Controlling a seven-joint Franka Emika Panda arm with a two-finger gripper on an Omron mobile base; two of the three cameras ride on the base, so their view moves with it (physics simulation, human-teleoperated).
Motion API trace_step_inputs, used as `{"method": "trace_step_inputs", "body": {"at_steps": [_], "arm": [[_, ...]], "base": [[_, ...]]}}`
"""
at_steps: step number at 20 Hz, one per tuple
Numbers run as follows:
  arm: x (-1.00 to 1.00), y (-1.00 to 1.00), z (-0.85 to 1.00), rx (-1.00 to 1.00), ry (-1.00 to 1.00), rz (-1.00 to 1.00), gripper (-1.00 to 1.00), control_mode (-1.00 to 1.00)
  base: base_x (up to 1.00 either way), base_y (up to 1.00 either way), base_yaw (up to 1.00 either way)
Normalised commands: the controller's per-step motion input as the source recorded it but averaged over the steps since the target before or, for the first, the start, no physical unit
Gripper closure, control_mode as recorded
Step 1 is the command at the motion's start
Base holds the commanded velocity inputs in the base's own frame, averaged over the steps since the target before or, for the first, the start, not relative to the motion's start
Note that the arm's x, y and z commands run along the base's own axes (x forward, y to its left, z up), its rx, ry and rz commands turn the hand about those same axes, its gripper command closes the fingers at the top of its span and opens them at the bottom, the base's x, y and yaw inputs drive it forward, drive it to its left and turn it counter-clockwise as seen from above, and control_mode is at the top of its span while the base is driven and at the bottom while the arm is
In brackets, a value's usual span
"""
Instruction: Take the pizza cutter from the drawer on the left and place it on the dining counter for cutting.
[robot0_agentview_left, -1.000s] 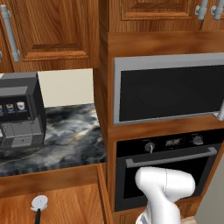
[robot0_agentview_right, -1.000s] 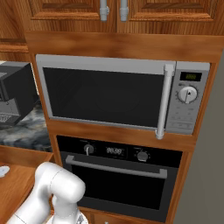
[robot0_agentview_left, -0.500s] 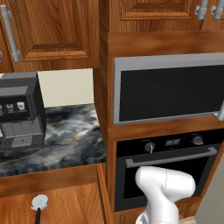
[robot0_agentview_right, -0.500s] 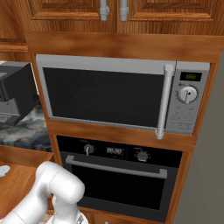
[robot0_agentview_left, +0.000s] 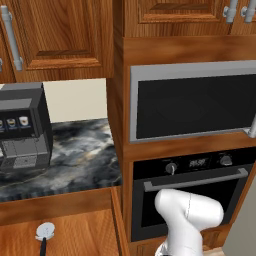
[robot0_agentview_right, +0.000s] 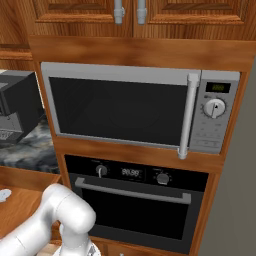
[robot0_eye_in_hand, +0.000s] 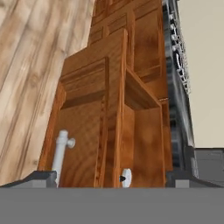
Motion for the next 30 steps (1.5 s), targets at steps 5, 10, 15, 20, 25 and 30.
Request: {"method": "trace_step_inputs", "body": {"at_steps": [5, 10, 15, 20, 25, 30], "arm": [[-0.04, -0.13, 0.98, 0.11, 0.0, -0.06, -1.0, -1.0], [0.0, -0.3, 0.88, 0.12, 0.0, -0.08, -1.0, -1.0], [0.12, -0.44, 0.84, 0.16, 0.02, -0.11, -1.0, -1.0], [0.5, -0.52, 0.74, 0.2, 0.11, -0.12, -1.0, -1.0], [0.56, -0.6, 0.62, 0.22, 0.15, -0.12, -1.0, -1.0], [0.93, -0.57, 0.32, 0.22, 0.23, -0.13, -1.0, -1.0]], "base": [[0.0, 0.0, 0.0], [0.0, 0.0, 0.0], [0.0, 0.0, 0.0], [0.0, 0.0, 0.0], [0.0, 0.0, 0.0], [0.0, 0.0, 0.0]]}}
